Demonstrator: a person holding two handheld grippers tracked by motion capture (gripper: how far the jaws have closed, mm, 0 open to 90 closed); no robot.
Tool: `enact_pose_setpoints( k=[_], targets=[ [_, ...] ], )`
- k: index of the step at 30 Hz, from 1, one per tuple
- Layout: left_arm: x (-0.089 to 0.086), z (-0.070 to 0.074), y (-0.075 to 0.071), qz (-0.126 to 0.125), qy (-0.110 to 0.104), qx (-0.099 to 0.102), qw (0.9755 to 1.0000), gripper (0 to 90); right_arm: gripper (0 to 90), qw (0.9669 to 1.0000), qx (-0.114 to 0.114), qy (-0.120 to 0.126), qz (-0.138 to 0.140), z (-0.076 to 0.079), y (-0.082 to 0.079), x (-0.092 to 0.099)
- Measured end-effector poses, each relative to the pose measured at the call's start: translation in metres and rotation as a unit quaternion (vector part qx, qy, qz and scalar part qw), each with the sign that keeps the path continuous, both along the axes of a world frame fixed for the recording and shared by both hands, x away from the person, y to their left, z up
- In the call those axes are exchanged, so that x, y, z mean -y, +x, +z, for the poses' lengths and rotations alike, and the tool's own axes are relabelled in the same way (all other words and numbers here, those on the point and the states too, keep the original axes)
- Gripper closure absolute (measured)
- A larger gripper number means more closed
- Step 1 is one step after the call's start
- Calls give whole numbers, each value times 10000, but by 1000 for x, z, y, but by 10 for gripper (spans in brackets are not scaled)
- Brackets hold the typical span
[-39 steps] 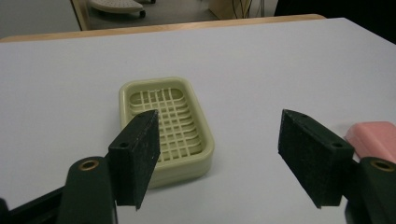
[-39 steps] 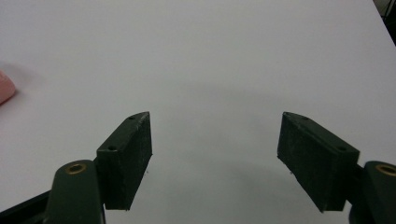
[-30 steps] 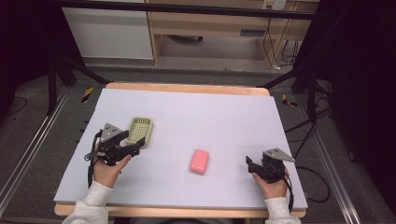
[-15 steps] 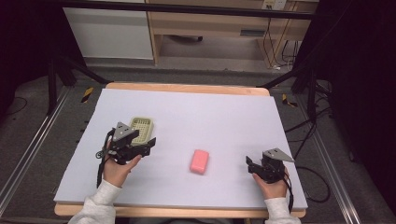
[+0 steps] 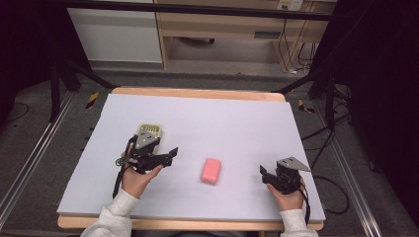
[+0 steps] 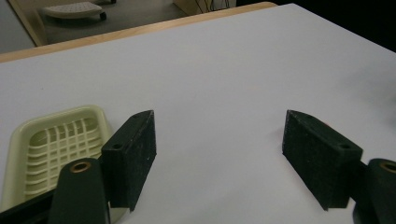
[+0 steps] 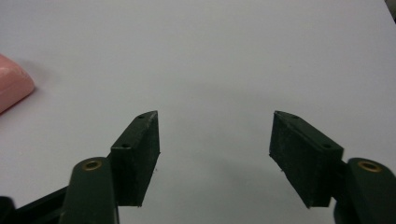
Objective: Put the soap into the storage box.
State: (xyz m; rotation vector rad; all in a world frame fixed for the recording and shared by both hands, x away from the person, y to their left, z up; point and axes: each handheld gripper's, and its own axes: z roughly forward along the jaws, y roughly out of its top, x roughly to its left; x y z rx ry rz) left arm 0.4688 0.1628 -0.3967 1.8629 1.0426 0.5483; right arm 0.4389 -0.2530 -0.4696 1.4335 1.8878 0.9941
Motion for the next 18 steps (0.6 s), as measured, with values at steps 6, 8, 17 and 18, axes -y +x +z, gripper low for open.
enact_pose_setpoints(
  k=[6,8,17,18],
  targets=[
    [15,-2,0,-133,110,-39,9998,255,360,10000,-10,5,10,1,-1,-1],
    [21,-2,0,-179,123,-42,9998,254,360,10000,-20,-12,-2,0,-1,0],
    [41,-8,3,-324,203,-133,9992,249,351,10000,-51,-7,-24,-1,0,-1],
    [42,-9,3,-327,204,-139,9992,247,346,10000,-55,-9,-27,-1,0,-1]
  ],
)
